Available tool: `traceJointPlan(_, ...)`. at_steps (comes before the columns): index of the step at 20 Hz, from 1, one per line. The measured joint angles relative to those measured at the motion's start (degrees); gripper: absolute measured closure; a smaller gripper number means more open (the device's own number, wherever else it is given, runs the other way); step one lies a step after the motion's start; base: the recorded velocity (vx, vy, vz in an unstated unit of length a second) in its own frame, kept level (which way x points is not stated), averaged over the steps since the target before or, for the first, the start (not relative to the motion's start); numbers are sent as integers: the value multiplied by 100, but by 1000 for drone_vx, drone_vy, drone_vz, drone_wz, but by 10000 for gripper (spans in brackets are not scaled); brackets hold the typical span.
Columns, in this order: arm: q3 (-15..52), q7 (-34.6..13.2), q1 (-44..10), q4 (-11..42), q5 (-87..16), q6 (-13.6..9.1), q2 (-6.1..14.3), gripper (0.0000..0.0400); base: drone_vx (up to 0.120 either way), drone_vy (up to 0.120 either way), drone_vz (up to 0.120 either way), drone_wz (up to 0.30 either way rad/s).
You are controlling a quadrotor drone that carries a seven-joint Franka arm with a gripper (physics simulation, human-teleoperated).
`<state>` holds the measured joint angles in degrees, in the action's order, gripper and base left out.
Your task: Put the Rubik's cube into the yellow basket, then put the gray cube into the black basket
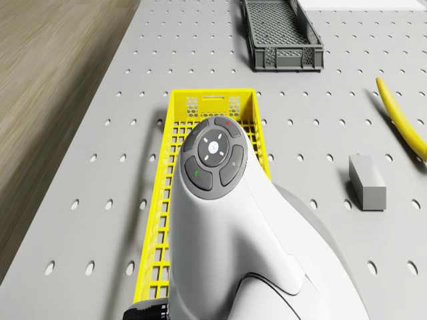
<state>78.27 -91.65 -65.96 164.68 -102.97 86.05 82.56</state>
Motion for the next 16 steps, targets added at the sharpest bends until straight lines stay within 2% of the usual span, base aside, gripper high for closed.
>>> traceJointPlan(16,23,-35,-30,-6,57,128,136,113,120,0,0,0)
